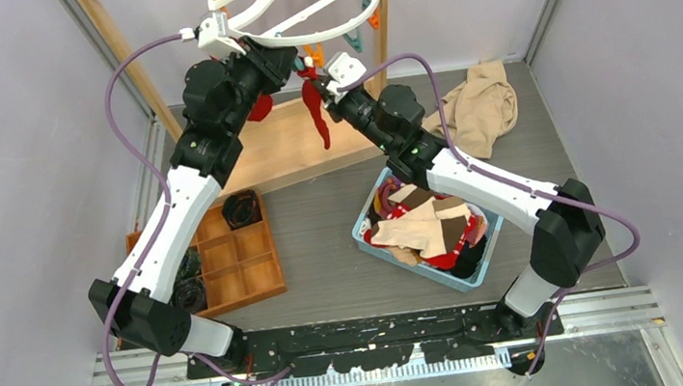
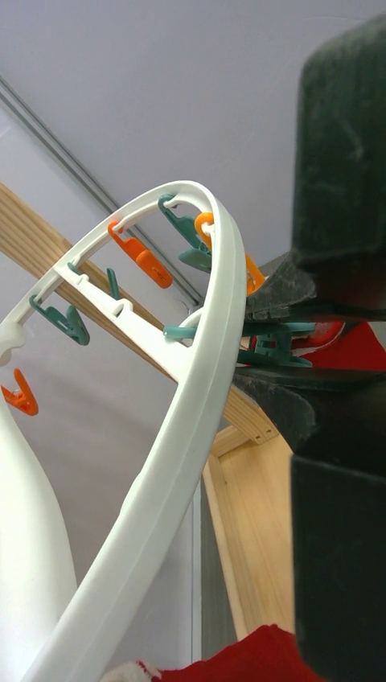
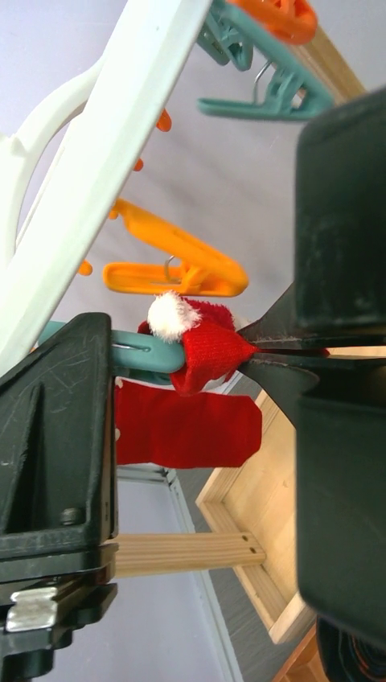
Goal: Clip the socks to the hanger
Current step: Clamp the sock onto the hanger.
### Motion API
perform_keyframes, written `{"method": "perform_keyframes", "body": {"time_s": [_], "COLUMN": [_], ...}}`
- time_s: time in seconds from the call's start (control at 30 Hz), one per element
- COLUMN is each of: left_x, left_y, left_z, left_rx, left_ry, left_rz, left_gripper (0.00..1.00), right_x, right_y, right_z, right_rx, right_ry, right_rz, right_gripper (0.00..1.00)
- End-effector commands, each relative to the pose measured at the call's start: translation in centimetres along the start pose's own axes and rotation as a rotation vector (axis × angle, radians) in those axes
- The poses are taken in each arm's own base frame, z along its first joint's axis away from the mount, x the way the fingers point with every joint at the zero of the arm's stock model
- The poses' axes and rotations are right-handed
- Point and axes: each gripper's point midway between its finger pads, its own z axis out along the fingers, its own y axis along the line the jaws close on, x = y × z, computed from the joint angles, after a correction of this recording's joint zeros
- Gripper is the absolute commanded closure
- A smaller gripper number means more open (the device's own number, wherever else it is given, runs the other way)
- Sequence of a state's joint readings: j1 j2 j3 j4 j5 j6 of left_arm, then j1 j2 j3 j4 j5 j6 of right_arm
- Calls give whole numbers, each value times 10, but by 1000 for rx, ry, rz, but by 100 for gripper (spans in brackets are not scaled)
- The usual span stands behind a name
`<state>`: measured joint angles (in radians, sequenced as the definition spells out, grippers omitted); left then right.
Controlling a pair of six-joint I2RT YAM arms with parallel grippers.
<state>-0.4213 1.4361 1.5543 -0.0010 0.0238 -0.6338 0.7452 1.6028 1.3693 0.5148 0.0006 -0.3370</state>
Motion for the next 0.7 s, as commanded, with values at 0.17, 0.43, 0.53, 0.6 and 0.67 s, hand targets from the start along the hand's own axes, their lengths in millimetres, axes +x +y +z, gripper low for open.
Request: {"method": "perform_keyframes", "body": {"time_s": [0.17, 0.43, 0.53, 0.6, 0.67], "left_x": [-42, -43, -43, -43, -42], "left_y": [-19, -13, -11, -10, -9], "left_z": [-12, -14, -15, -15, -16], "left_rx": [9, -26, -32, -36, -39], "left_ry": [-107, -129, -134, -135, -136], "left_rz": [27, -16, -25, -27, -29], "left_gripper": [100, 100, 100, 100, 100], "right_x": [-40, -45, -48, -51, -53], "right_y": [-20, -14, -12, -11, -11], "right_z": [-16, -16, -15, -13, -12], "right_rx": [69, 52, 53, 54, 58], "right_ry": [-82, -104, -112, -118, -121], "right_rz": [-55, -50, -41, -36, -34], "right_gripper": [98, 99, 99, 99, 99]}}
